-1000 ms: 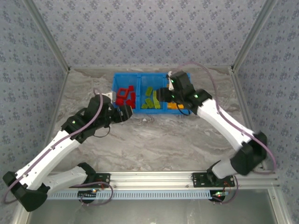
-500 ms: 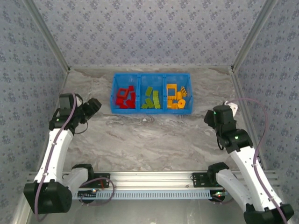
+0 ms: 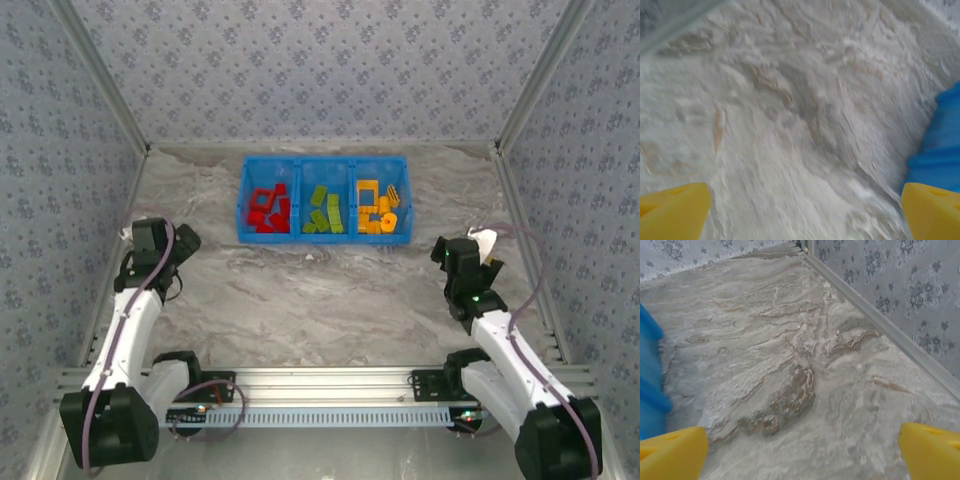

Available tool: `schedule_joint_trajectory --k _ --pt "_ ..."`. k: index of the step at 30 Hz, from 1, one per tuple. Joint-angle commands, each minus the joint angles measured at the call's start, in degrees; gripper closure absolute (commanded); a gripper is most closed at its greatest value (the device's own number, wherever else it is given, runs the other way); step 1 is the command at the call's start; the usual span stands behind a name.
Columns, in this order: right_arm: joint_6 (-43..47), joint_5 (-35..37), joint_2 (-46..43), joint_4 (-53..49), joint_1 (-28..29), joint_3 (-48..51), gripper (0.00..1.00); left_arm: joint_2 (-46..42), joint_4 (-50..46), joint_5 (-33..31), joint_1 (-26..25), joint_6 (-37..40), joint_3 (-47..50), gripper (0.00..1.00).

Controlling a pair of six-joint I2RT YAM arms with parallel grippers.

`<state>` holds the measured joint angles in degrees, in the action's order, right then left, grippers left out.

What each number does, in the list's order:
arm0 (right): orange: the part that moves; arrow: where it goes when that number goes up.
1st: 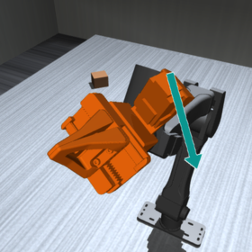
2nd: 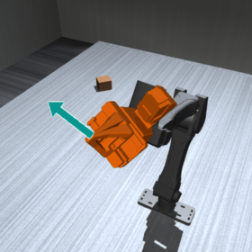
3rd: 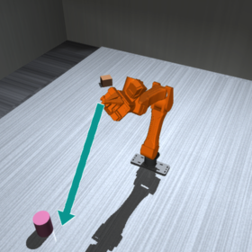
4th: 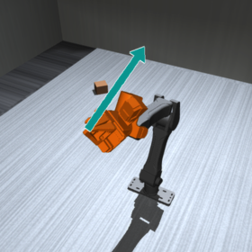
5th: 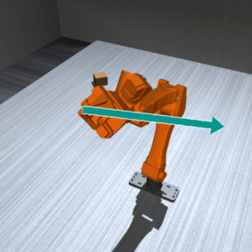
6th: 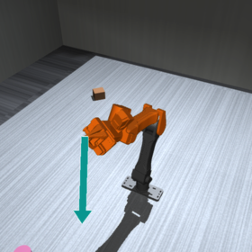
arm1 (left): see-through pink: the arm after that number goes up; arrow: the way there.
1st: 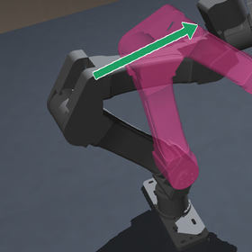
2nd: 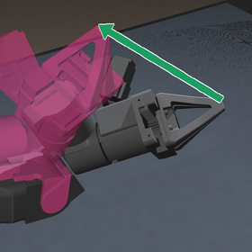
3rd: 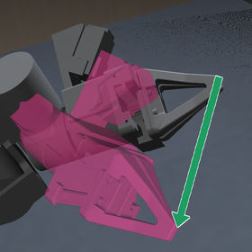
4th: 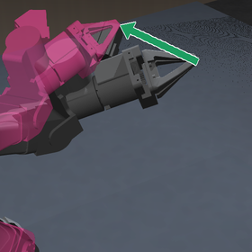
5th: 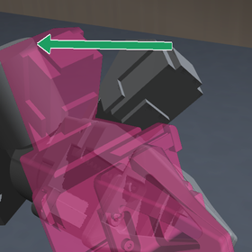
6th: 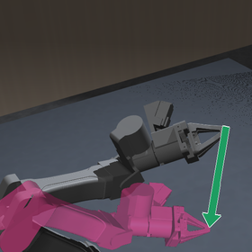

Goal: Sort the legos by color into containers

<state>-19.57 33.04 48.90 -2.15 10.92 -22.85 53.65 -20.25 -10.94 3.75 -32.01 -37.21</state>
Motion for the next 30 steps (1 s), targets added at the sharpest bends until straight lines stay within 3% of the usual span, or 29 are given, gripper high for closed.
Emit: schedule_joint_trajectory --k 1,3,6,9,14,18,21,24,27,30 --pt "9.59 -1.52 7.05 16.44 -2.61 2.23 0.00 1.53 14.11 -6.35 0.07 13.84 5.29 0.02" --pt "10.38 -4.22 11.45 19.61 -3.14 2.76 0.00 4.94 18.85 -5.24 0.76 16.42 7.90 0.02" --pt "11.20 -7.14 17.72 33.47 -3.23 5.25 0.00 9.54 28.29 -4.47 0.81 17.08 11.14 0.02" --pt "13.10 -8.61 25.16 37.20 -3.40 2.28 0.00 14.96 36.99 -5.19 0.82 17.51 11.83 0.02" --pt "16.83 -10.99 31.36 30.64 -3.81 -5.16 0.00 25.61 47.28 -4.46 0.74 20.89 8.64 0.02" --pt "20.16 -14.17 30.90 39.72 -6.07 -1.27 0.00 30.79 48.11 -1.94 1.43 20.89 5.57 0.02" --pt "18.47 -21.72 33.65 47.16 -11.31 1.81 0.00 33.46 44.62 -0.15 0.39 23.00 1.86 0.02" --pt "19.27 -24.58 38.73 56.12 -11.93 4.07 0.00 34.86 45.18 1.60 -2.02 26.84 1.17 0.02" --pt "20.66 -24.31 38.36 53.34 -10.68 2.99 0.00 33.01 55.61 -1.41 -6.50 31.83 7.65 0.02" --pt "21.06 -25.19 37.77 55.16 -10.58 4.48 0.00 31.16 69.07 -3.38 -6.52 30.32 16.19 0.02"
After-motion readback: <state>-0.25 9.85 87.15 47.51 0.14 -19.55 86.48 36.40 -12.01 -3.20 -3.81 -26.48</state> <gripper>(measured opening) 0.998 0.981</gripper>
